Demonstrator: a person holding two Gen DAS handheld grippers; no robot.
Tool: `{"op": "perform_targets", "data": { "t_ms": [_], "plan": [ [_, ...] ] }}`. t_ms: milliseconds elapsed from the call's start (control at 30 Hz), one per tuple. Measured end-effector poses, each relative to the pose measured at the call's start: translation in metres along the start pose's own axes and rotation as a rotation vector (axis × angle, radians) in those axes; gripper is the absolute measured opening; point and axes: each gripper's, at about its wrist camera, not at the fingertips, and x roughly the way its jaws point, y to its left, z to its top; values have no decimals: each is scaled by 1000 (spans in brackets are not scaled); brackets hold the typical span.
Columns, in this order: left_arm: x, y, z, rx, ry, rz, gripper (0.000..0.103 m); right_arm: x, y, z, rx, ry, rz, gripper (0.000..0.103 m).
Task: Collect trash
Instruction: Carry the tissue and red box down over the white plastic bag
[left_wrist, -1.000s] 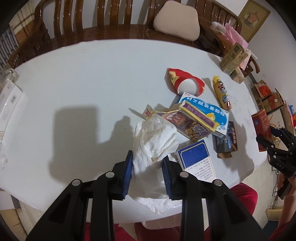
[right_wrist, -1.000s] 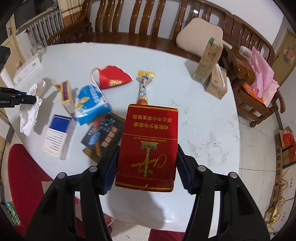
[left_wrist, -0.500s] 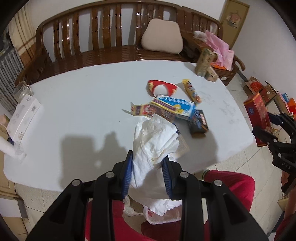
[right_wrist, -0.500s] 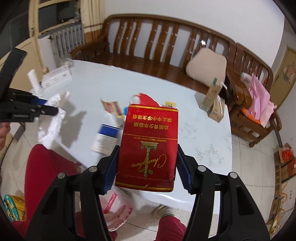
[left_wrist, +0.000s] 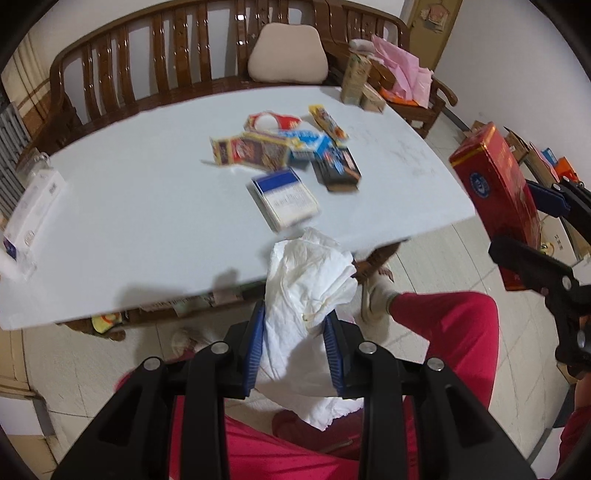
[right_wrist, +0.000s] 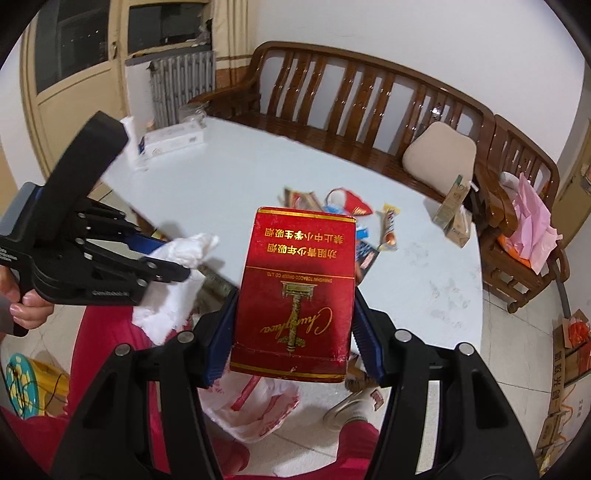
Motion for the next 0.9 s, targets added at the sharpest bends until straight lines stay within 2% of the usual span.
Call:
{"op": "perform_targets", "data": {
  "t_ms": [533,900],
  "plan": [
    [62,-20,-59,-10,82,-21,30,41,34,-68,38,118,38,57],
    [121,-27,-82,0,187,-32,30,85,37,-105,81,212,74,57]
  ]
}}
